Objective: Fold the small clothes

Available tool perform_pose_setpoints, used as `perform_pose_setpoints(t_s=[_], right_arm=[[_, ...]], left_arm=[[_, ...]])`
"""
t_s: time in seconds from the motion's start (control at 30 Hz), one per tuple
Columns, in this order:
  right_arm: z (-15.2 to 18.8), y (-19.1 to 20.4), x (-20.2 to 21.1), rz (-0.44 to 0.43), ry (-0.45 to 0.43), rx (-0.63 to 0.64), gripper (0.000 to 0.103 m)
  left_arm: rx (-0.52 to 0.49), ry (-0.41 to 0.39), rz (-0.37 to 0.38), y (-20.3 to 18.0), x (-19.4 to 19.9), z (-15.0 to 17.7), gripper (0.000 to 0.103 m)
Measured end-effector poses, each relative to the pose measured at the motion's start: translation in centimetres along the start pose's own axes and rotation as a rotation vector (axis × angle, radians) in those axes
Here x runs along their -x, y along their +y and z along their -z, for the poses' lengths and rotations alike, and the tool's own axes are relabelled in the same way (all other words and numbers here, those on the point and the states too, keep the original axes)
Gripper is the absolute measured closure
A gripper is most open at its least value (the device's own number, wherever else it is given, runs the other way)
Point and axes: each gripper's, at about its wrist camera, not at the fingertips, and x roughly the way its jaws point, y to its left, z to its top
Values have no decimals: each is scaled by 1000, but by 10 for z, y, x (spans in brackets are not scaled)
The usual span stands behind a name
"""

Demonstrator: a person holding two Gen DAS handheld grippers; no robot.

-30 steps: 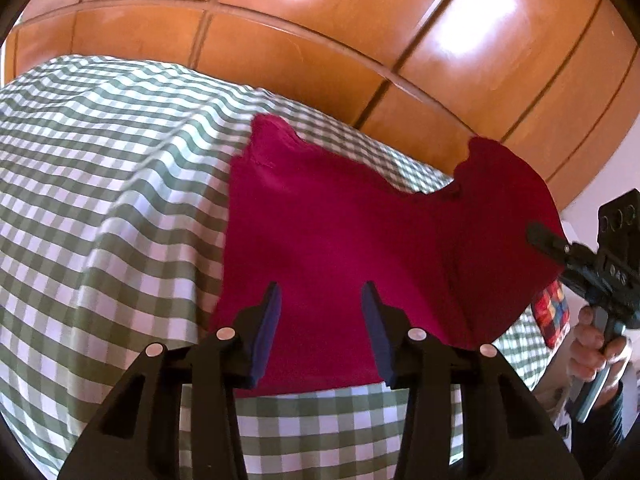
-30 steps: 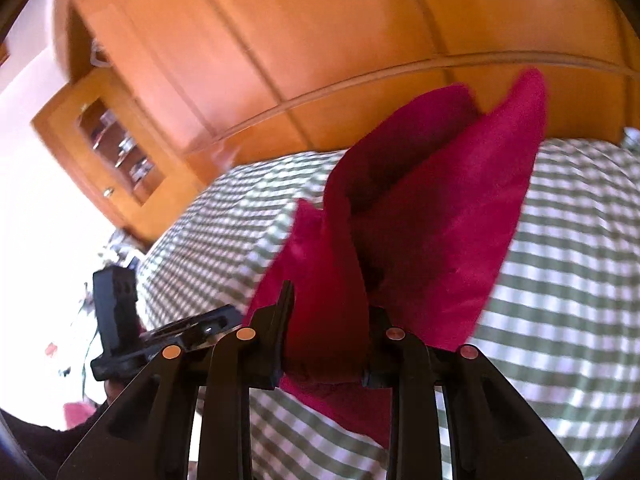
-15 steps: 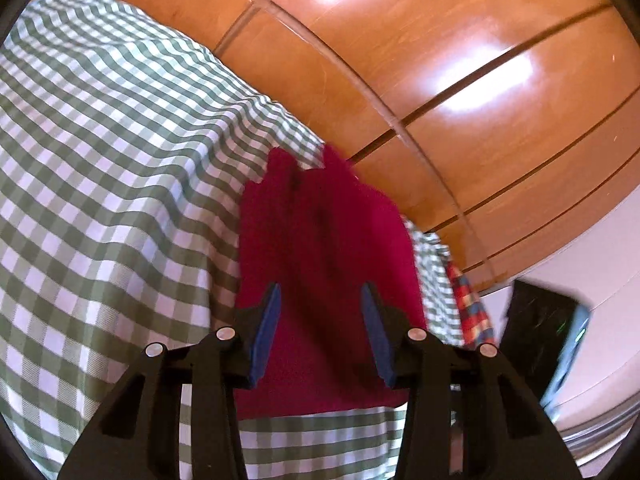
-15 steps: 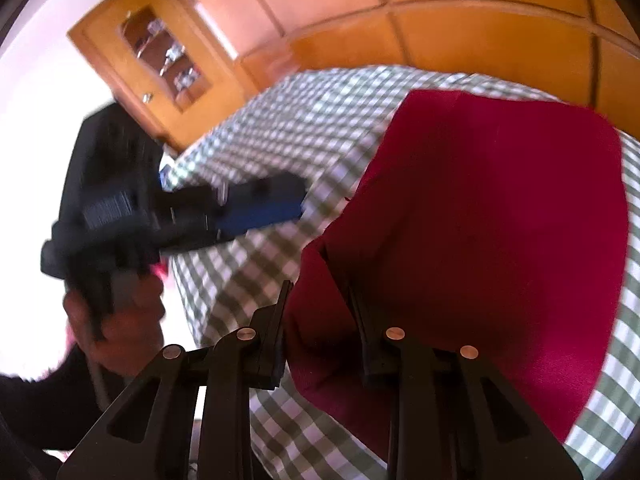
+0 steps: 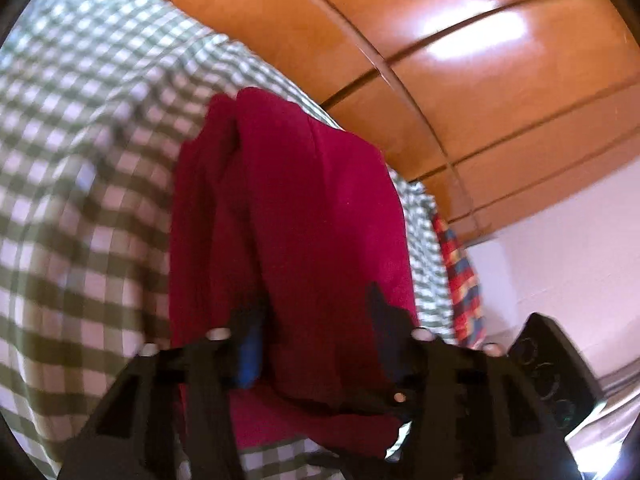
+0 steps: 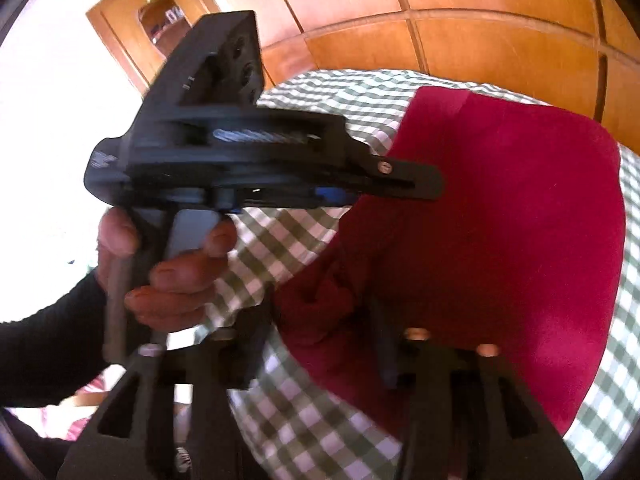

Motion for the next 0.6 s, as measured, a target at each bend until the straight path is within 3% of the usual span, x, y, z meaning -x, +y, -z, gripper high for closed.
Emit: perform_pose_setpoints(t_s=[0.07, 0.17, 0.33, 0.4, 0.43, 0.6], right_arm=[[5, -4, 17, -15, -34, -22, 40], [18, -16, 43, -21, -73, -79, 40], [48, -51, 87, 52, -152, -206, 40], [60, -63, 95, 81, -166, -254, 46], [65, -69, 98, 103, -168, -273, 46], [76, -74, 98, 132, -156, -286, 46]], left_arm=[[-48, -5, -37, -11, -6, -4, 79], [-46, -4, -51, -15, -10, -14, 79], [-60, -12, -53, -23, -11, -27, 78], [-53, -17, -52, -21, -10, -26, 46], [-30, -26, -59, -18, -10, -26, 40], [2, -41, -91, -11, -11, -23, 37]])
